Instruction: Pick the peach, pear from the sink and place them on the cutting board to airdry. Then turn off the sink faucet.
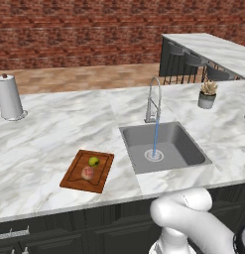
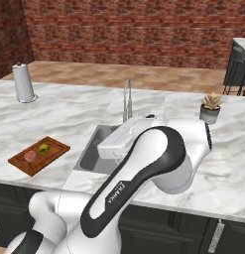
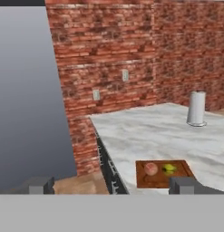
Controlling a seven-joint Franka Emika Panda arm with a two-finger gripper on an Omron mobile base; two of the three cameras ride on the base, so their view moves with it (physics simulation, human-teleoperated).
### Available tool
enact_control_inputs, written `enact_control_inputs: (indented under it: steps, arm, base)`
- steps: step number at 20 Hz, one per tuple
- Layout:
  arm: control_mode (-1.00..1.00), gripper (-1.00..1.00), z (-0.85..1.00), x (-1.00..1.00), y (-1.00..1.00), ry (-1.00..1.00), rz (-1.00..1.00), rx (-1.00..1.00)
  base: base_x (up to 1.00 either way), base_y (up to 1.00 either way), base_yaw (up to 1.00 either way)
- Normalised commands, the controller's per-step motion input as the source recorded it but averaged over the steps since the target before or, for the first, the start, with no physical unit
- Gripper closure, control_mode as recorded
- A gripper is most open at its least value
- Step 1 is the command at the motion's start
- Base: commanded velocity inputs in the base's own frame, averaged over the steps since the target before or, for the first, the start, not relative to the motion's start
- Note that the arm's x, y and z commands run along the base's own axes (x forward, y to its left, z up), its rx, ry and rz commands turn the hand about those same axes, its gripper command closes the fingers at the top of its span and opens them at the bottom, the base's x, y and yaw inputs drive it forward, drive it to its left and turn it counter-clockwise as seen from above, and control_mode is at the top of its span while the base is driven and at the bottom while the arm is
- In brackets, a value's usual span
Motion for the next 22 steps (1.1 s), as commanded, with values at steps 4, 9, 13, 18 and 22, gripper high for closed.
enact_control_inputs:
  steps: [4,9,13,18,22]
  arm:
    - [-1.0,-1.0,-0.13,0.21,0.0,-0.02,0.08,0.01]
    - [-1.0,-1.0,-0.07,0.24,-0.01,-0.01,0.01,0.06]
    - [-1.0,-1.0,-0.07,0.24,0.0,-0.02,-0.08,0.06]
    - [-1.0,-1.0,-0.03,0.28,0.0,-0.01,-0.13,0.03]
    - [-1.0,-1.0,0.0,0.24,0.0,0.0,-0.08,0.0]
  base:
    - [0.0,0.0,0.0]
    - [0.0,0.0,0.0]
    - [0.0,0.0,0.0]
    - [0.0,0.0,0.0]
    - [0.0,0.0,0.0]
